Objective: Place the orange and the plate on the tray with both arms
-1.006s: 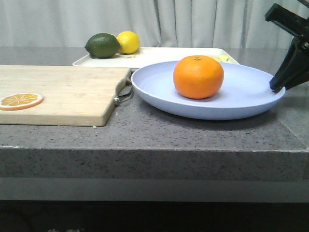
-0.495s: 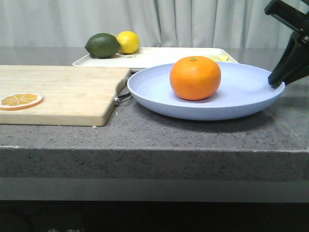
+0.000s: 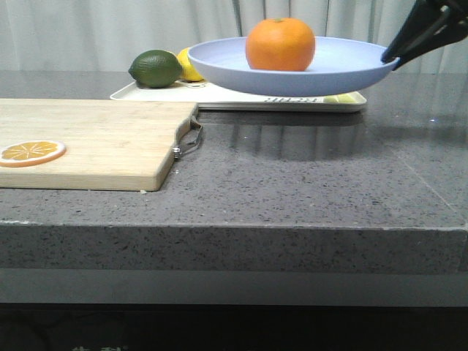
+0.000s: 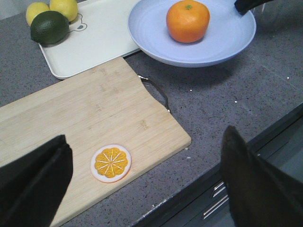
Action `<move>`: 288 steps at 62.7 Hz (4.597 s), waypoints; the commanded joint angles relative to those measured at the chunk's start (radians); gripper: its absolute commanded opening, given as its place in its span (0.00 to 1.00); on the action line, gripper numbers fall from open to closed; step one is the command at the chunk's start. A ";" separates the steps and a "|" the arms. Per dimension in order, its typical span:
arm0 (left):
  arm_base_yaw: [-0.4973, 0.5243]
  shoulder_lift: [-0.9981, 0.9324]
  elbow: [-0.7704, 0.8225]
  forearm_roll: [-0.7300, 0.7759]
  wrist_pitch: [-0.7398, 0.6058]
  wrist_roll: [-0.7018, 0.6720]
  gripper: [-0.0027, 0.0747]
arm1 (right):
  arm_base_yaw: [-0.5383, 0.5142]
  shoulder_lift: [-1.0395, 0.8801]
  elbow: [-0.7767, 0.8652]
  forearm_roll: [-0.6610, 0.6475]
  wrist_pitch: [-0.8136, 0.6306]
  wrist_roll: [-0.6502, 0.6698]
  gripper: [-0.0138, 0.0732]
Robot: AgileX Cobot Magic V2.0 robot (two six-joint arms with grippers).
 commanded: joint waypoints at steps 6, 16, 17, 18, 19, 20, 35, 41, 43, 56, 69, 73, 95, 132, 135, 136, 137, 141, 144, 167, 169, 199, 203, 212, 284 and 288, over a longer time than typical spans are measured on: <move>0.003 0.001 -0.026 0.000 -0.077 -0.013 0.82 | 0.014 0.088 -0.211 0.075 0.022 0.038 0.08; 0.003 0.001 -0.026 0.000 -0.077 -0.013 0.82 | 0.024 0.208 -0.383 0.074 0.040 0.088 0.08; 0.003 0.001 -0.026 0.000 -0.077 -0.013 0.82 | 0.024 0.218 -0.398 0.074 0.039 0.094 0.08; 0.003 0.001 -0.026 0.000 -0.077 -0.013 0.82 | 0.024 0.224 -0.406 0.074 0.040 0.100 0.08; 0.003 0.001 -0.026 0.000 -0.077 -0.013 0.82 | 0.024 0.240 -0.429 0.074 0.041 0.105 0.08; 0.003 0.001 -0.026 0.000 -0.077 -0.013 0.82 | 0.024 0.250 -0.437 0.074 0.041 0.110 0.08; 0.003 0.001 -0.026 0.000 -0.077 -0.017 0.82 | 0.034 0.402 -0.666 0.046 0.039 0.206 0.08; 0.003 0.001 -0.026 0.000 -0.077 -0.022 0.82 | 0.036 0.456 -0.743 0.038 0.043 0.235 0.08; 0.003 0.001 -0.026 0.000 -0.077 -0.022 0.82 | 0.039 0.475 -0.764 0.031 0.043 0.244 0.08; 0.003 0.001 -0.026 0.000 -0.077 -0.024 0.82 | 0.053 0.557 -0.885 -0.053 0.071 0.324 0.08; 0.003 0.001 -0.026 0.000 -0.077 -0.024 0.82 | 0.060 0.595 -0.917 -0.077 0.079 0.346 0.08; 0.003 0.001 -0.026 0.000 -0.077 -0.024 0.82 | 0.060 0.599 -0.917 -0.077 0.079 0.346 0.08; 0.003 0.001 -0.026 0.019 -0.077 -0.024 0.82 | 0.060 0.602 -0.917 -0.069 0.062 0.346 0.08; 0.003 0.001 -0.026 0.046 -0.077 -0.024 0.82 | 0.060 0.603 -0.917 -0.070 0.047 0.317 0.53; 0.003 0.001 -0.026 0.046 -0.077 -0.024 0.82 | 0.060 0.602 -0.917 -0.070 0.046 0.316 0.58; 0.003 0.001 -0.026 0.046 -0.077 -0.024 0.82 | 0.060 0.600 -0.917 -0.070 0.046 0.316 0.59; 0.003 0.001 -0.026 0.046 -0.077 -0.024 0.82 | 0.060 0.599 -0.917 -0.073 0.046 0.314 0.60; 0.003 0.001 -0.026 0.046 -0.077 -0.024 0.82 | 0.060 0.591 -0.917 -0.080 0.049 0.308 0.61; 0.003 0.001 -0.026 0.046 -0.077 -0.024 0.82 | 0.060 0.582 -0.917 -0.098 0.053 0.298 0.61; 0.003 0.001 -0.026 0.046 -0.075 -0.024 0.82 | 0.071 0.429 -0.917 -0.379 0.235 0.162 0.61; 0.003 0.001 -0.026 0.046 -0.075 -0.024 0.82 | 0.073 0.418 -0.917 -0.398 0.248 0.140 0.61; 0.003 0.001 -0.026 0.046 -0.077 -0.024 0.82 | 0.094 -0.076 -0.572 -0.470 0.212 -0.094 0.49; 0.003 0.001 -0.026 0.046 -0.077 -0.024 0.82 | 0.094 -0.177 -0.458 -0.470 0.172 -0.125 0.49; 0.003 0.001 -0.026 0.046 -0.077 -0.024 0.82 | 0.094 -0.377 -0.228 -0.481 0.100 -0.188 0.49; 0.003 0.001 -0.026 0.046 -0.077 -0.024 0.82 | 0.094 -1.108 0.439 -0.538 0.034 -0.220 0.50; 0.003 0.001 -0.026 0.046 -0.077 -0.024 0.82 | 0.094 -1.108 0.439 -0.538 0.034 -0.220 0.50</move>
